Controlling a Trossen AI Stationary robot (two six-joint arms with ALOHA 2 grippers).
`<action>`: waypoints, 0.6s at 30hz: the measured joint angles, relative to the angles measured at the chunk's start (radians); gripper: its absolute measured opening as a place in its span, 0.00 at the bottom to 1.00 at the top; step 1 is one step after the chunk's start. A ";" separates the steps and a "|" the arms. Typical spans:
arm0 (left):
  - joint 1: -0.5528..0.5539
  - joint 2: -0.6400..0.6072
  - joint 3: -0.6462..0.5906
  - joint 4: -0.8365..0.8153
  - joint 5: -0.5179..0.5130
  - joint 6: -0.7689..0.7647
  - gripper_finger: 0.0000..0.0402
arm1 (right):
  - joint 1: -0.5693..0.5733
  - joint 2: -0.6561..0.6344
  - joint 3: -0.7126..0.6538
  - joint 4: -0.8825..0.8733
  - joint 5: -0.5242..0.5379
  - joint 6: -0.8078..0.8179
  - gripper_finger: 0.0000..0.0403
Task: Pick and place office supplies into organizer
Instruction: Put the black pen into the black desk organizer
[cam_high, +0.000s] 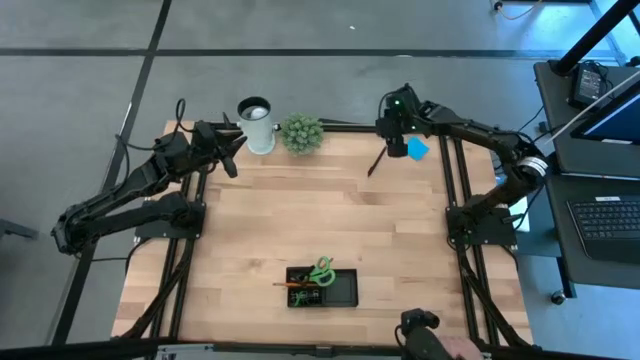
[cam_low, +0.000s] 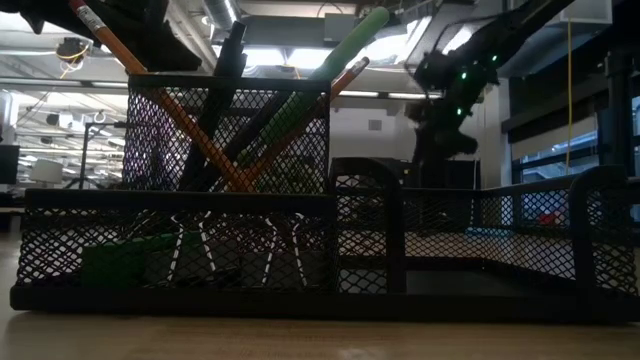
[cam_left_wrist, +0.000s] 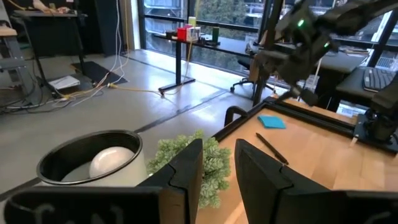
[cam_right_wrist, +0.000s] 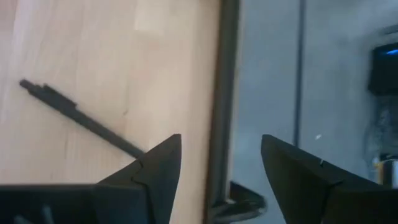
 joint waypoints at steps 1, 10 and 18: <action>0.000 0.000 0.000 0.001 0.000 0.000 0.22 | -0.001 0.022 0.000 -0.001 0.001 -0.002 0.55; 0.000 0.000 0.000 0.001 0.000 -0.003 0.22 | -0.013 0.148 0.000 -0.129 -0.006 -0.033 0.55; 0.000 0.001 0.000 0.001 0.000 -0.003 0.22 | -0.013 0.226 0.000 -0.114 -0.017 -0.033 0.55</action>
